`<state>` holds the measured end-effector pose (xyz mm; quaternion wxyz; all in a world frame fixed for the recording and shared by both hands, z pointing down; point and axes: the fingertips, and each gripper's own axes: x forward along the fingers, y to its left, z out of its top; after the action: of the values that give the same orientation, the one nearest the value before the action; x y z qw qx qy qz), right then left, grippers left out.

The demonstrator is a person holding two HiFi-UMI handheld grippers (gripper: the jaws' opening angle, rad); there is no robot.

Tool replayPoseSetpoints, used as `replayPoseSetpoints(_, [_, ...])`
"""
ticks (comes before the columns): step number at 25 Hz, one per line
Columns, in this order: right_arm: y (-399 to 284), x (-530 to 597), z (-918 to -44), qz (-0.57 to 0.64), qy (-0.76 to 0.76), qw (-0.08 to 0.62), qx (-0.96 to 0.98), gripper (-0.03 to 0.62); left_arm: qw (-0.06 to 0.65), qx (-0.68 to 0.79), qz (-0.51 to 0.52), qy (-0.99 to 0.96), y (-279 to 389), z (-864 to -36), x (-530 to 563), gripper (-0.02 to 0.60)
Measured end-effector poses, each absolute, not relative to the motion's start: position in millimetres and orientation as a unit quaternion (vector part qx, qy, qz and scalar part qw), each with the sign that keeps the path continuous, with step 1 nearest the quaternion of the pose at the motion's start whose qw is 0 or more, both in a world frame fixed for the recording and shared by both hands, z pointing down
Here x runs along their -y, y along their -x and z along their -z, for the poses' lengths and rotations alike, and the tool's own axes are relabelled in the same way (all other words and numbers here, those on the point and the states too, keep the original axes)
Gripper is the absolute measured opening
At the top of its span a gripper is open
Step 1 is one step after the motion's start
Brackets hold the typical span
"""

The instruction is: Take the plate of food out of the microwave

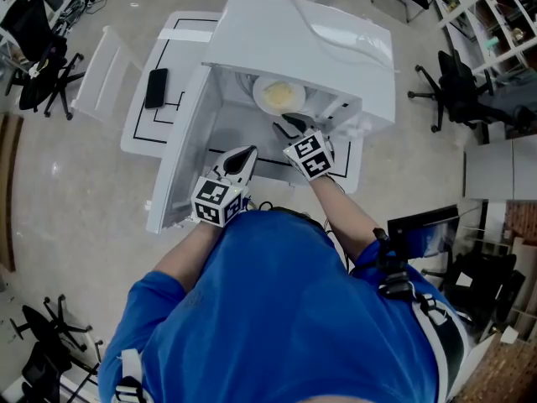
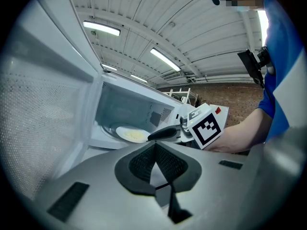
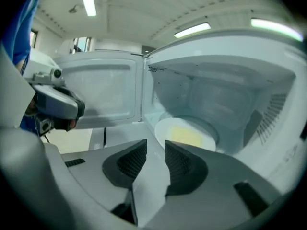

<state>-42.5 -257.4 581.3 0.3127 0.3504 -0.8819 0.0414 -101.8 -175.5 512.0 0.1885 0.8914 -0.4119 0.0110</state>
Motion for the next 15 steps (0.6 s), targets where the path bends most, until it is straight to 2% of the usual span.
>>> replayPoseSetpoints(6, [26.0, 256.6, -594.0, -0.208, -0.388, 0.195, 0.876, 0.107, 0.19, 0.409, -0.013, -0.892, 100.0, -513.5, 176.5, 0.009])
replayPoseSetpoints(11, [7.3, 266.7, -591.4, -0.392, -0.426, 0.025, 0.815, 0.109, 0.19, 0.408, -0.014, -0.893, 99.4, -514.0, 177.4, 0.009])
replayPoseSetpoints(15, [-2.0, 275.6, -586.4, -0.457, -0.432, -0.073, 0.774, 0.14, 0.191, 0.408, -0.018, -0.893, 100.4, -515.0, 178.3, 0.009])
